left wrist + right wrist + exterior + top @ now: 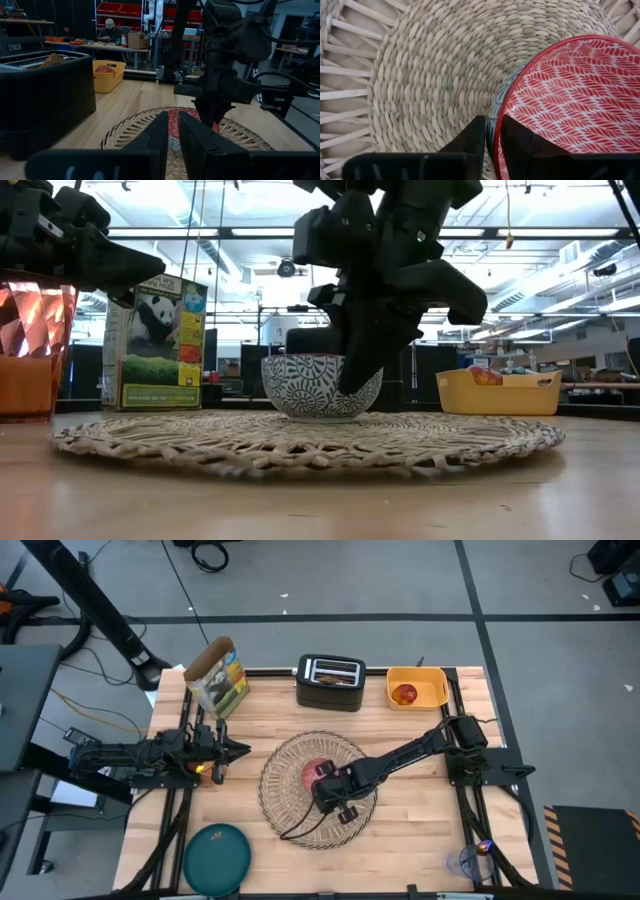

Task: Arrange a breakfast setting
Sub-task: Put the red patterned bowl on the brown place mat, then put the apple on the brown placemat at the top left of the red patterned bowl

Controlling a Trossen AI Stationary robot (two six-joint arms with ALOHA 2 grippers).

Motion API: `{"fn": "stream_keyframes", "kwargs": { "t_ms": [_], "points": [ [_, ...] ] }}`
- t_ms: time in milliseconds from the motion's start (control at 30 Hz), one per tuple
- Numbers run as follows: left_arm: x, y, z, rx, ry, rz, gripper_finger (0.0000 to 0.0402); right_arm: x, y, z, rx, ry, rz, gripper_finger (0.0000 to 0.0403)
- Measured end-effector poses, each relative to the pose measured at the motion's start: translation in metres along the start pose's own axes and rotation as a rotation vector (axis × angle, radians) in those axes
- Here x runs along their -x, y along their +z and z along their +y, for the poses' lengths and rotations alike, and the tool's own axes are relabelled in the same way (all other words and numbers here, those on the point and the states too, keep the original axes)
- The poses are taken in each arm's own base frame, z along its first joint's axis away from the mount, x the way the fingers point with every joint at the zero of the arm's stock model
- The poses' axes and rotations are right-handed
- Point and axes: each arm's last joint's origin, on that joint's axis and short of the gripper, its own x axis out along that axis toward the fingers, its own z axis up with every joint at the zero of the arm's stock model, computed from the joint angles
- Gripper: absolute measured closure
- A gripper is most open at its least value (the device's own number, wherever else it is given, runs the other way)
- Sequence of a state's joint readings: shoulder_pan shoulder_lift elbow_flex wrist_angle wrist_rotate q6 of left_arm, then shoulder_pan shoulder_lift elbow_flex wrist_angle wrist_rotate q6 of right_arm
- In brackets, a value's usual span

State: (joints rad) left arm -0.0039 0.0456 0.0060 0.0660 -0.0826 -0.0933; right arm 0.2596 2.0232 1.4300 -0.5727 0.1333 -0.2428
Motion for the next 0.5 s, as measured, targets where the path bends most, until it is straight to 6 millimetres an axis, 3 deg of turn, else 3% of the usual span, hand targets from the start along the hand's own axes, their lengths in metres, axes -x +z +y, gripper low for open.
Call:
{"fn": "stream_keyframes", "kwargs": {
  "t_ms": [300,500],
  "points": [
    [0.0,0.0,0.0,0.0,0.0,0.0,0.0351,0.005,0.005,0.008,0.005,-0.017,-0.031,0.0293],
    [0.0,0.0,0.0,0.0,0.0,0.0,0.0351,0.039,0.013,0.013,-0.008,-0.09,-0.112,0.0283]
  ]
}}
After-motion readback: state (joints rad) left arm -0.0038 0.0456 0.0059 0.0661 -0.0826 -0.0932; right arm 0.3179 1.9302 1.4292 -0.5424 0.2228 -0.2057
